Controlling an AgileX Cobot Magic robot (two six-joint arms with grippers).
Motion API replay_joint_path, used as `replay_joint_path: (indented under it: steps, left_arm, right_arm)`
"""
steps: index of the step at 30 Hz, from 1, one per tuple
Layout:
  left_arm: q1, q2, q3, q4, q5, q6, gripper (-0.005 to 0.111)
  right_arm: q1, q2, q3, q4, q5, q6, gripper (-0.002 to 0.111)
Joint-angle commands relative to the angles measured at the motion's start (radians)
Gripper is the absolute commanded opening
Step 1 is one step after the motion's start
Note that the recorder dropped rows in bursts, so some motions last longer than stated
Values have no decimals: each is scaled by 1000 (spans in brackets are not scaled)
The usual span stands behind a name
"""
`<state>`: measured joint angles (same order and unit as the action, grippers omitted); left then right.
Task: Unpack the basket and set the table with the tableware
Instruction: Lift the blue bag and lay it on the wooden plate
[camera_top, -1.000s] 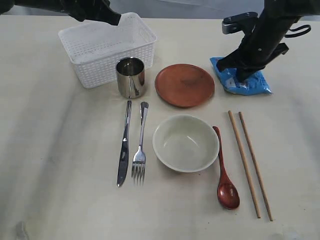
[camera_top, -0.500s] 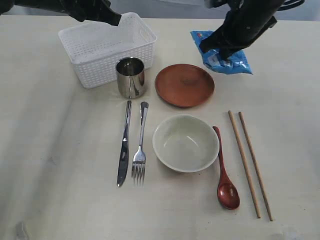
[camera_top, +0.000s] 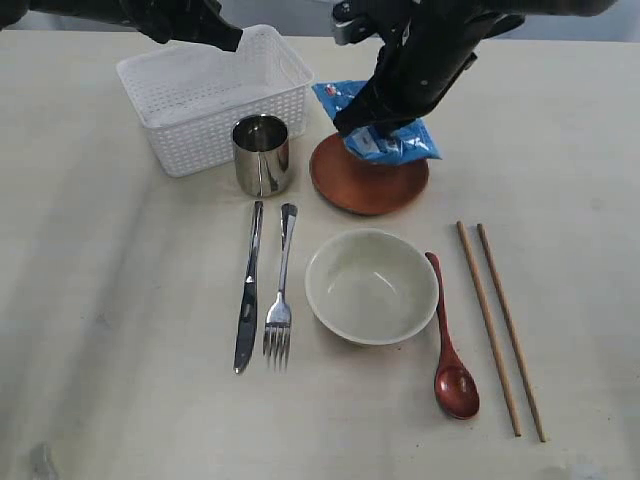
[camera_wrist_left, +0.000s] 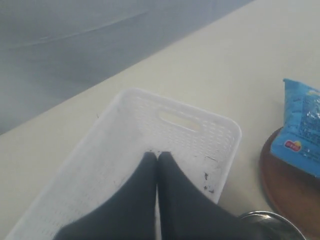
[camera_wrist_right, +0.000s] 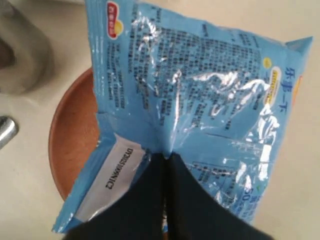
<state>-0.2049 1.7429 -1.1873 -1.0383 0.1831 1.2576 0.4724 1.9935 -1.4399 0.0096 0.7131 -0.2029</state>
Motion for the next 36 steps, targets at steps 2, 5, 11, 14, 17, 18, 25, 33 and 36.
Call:
replay_joint_path:
  steps: [2,5,11,14,17,18,25,33,36]
  left_arm:
    - [-5,-7,8,-9,-7,2,0]
    - [-5,-7,8,-9,-13,2,0]
    - [-5,-7,8,-9,-18,2,0]
    - [-5,-7,8,-9,-20,2,0]
    - [-5,-7,8,-9,-20,2,0]
    - [-5,-7,8,-9,-20,2,0]
    - [-5,-7,8,-9,-24,2,0]
    - [-5,-7,8,-9,-24,2,0]
    - [-5,-7,8,-9,-26,2,0]
  right_arm:
    - [-2,33,2,1,37,-10,0]
    - [-2,34,2,22,29,-35,2]
    - [-2,34,0,135,23,-141,45]
    - [-2,24,0,135,28,-153,60]
    - [-11,-15,0,89,23,-141,58]
    - [-16,-27,0,71,5,-124,55]
    - [-63,-20,0,88,-141,-81,0]
    - [-61,92,0,99,-155,-81,0]
    - [-61,118,0,111,-144,-81,0]
